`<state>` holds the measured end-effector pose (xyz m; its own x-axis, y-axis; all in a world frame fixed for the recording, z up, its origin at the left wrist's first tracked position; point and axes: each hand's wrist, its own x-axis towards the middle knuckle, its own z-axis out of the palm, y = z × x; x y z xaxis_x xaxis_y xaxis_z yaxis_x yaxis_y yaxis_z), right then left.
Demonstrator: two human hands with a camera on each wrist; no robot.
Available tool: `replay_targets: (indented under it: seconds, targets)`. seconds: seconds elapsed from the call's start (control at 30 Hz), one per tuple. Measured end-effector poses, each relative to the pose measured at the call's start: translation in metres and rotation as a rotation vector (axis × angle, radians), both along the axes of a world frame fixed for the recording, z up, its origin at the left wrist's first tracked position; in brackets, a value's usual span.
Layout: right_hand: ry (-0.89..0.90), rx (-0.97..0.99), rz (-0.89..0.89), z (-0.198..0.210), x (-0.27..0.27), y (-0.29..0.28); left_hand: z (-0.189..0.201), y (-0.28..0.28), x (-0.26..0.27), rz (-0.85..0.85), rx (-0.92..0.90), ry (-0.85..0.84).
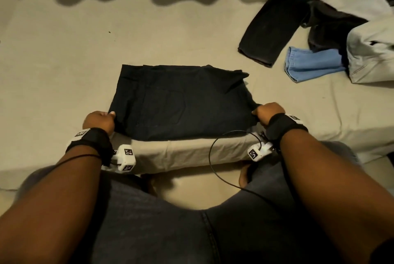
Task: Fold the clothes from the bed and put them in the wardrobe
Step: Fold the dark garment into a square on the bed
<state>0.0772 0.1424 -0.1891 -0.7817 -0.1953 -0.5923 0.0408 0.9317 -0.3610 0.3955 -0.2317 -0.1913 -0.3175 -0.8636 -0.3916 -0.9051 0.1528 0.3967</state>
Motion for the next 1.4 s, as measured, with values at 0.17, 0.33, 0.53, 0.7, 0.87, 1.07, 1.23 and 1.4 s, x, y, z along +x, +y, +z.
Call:
replay_targets:
  seconds: [0.17,0.33,0.53,0.7,0.87,1.07,1.23,1.4]
  targets:
    - [0.0,0.182,0.044,0.022,-0.008,0.032,0.008,-0.009,0.015,-0.125,0.022,-0.239]
    - [0.055,0.241,0.175,0.029,-0.002,0.016,0.015,-0.005,0.003,-0.063,0.078,-0.139]
    - [0.153,0.056,0.258,0.038,-0.032,-0.022,0.027,-0.003,-0.056,-0.174,0.129,0.141]
    - [0.297,-0.09,0.162,0.002,-0.061,-0.039,0.001,-0.035,-0.09,-0.152,0.007,0.203]
    - [0.35,-0.103,0.129,-0.023,-0.082,-0.051,-0.018,-0.066,-0.114,-0.091,-0.009,0.122]
    - [0.39,-0.095,-0.012,-0.021,-0.114,-0.053,-0.017,-0.08,-0.124,-0.093,-0.296,0.176]
    - [0.319,-0.049,-0.04,-0.025,-0.113,-0.057,-0.028,-0.077,-0.121,-0.125,-0.271,0.244]
    - [0.395,-0.089,-0.024,-0.014,-0.111,-0.059,-0.03,-0.079,-0.118,-0.326,-0.061,0.053]
